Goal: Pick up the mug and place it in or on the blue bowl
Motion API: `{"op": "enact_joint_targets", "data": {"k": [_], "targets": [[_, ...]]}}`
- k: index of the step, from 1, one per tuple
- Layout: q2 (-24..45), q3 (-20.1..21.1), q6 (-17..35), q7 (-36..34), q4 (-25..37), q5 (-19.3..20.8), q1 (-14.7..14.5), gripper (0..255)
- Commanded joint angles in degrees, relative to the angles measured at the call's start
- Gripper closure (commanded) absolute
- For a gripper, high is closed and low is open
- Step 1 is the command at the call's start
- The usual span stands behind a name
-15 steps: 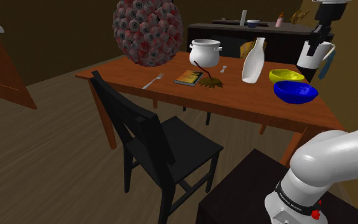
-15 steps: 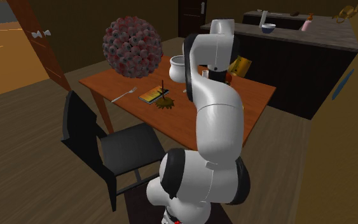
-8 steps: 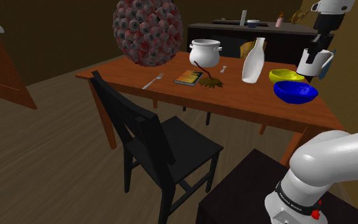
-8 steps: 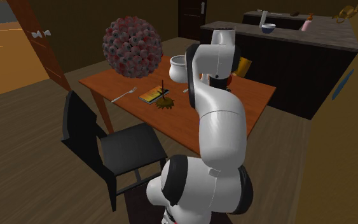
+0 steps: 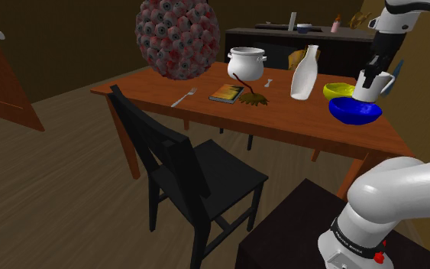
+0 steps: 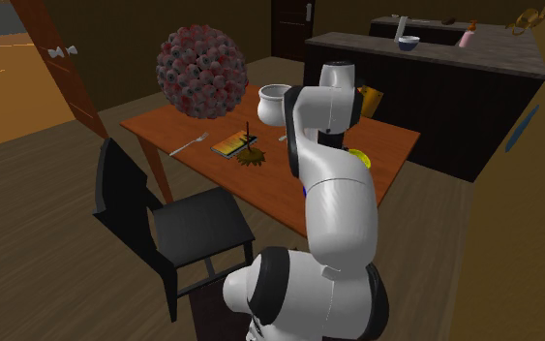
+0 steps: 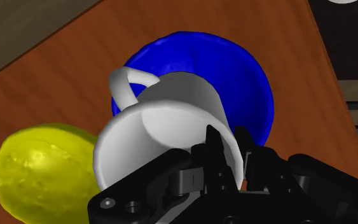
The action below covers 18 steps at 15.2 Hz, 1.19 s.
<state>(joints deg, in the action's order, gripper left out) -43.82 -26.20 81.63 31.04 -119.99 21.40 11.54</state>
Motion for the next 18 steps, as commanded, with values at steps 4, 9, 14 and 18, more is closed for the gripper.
{"op": "enact_joint_targets", "data": {"k": [4, 9, 14, 18], "targets": [[-1.24, -0.45, 2.44, -0.5, -3.64, 0.59, 0.36, 255], [-1.24, -0.46, 2.44, -0.5, -3.64, 0.59, 0.35, 255], [-1.24, -0.46, 2.44, -0.5, -3.64, 0.59, 0.35, 0], [0.27, 0.36, -0.85, -0.03, 1.08, -0.27, -0.1, 0]]}}
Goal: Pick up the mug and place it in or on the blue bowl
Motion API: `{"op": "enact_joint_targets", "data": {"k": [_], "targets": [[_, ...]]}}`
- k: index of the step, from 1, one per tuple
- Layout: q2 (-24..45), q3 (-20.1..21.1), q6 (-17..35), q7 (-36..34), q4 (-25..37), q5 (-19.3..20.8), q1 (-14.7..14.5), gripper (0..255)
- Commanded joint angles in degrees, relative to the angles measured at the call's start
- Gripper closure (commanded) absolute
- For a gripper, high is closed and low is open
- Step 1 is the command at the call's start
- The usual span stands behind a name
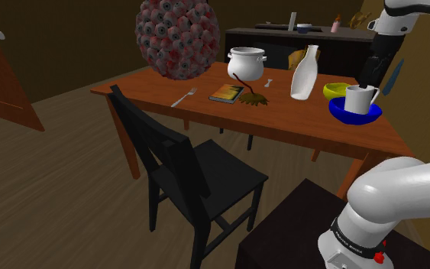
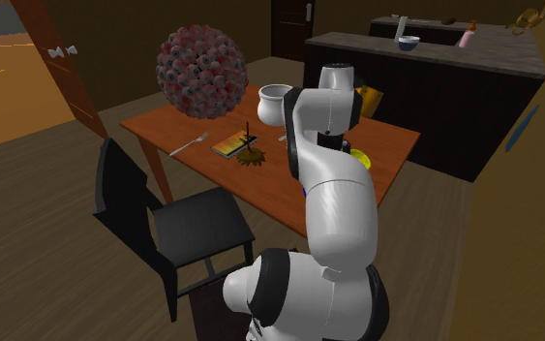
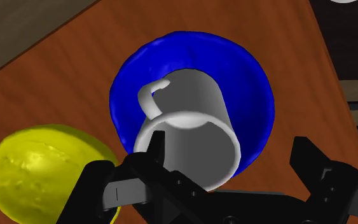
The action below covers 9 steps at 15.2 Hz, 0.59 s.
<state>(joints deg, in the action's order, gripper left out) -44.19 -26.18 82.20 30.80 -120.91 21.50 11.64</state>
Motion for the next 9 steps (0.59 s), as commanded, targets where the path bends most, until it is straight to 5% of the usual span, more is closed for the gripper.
{"op": "enact_joint_targets", "data": {"k": [1, 9], "targets": [[1.5, 0.7, -3.07, 0.46, 4.47, -0.77, -0.42, 0], [2.22, 0.95, -4.37, 0.68, 6.47, -1.07, -0.59, 0]]}}
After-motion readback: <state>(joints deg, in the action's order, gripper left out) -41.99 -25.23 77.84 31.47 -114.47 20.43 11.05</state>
